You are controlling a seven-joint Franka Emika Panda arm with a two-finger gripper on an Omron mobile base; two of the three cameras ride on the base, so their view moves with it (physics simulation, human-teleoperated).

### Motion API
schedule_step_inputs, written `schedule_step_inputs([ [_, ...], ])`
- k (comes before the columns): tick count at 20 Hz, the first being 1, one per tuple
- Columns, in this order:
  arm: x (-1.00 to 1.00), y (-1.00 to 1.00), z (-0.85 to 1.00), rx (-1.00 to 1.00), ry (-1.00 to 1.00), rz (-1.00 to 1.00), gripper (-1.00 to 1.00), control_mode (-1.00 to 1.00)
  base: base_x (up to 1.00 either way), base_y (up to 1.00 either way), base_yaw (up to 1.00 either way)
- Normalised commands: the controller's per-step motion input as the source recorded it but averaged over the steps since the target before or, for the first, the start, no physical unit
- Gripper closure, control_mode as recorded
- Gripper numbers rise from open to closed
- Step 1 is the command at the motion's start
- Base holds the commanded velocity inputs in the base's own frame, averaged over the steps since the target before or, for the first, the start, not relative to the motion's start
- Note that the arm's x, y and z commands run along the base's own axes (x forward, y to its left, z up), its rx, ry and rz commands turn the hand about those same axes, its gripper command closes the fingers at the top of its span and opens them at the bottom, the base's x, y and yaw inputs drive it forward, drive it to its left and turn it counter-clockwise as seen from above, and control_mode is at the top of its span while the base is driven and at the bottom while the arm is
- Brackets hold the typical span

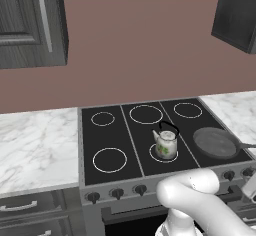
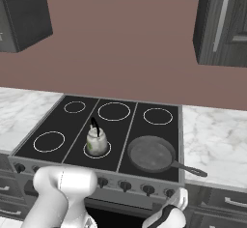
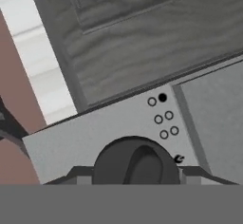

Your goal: Pick the pan from the cabinet and place it on the stove. Then turn on the stove burner for the pan.

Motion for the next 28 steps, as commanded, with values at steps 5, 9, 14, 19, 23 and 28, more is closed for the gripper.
schedule_step_inputs([
  [5,-0.11,0.0,-0.01,-0.37,0.0,0.06,1.0,-1.0,0.0,0.0,0.0],
  [9,-0.11,0.0,-0.05,-0.35,0.0,0.06,1.0,-1.0,0.0,0.0,0.0],
  [14,-0.1,0.0,-0.06,-0.32,0.0,0.05,1.0,-1.0,0.0,0.0,0.0],
  [19,-0.09,0.0,-0.05,-0.26,0.0,0.04,1.0,-1.0,0.0,0.0,0.0],
  [23,-0.05,0.05,-0.01,-0.18,0.0,0.01,1.0,-1.0,0.0,0.0,0.0],
  [28,-0.07,0.09,0.0,-0.08,0.0,0.0,1.0,-1.0,0.0,0.0,0.0],
])
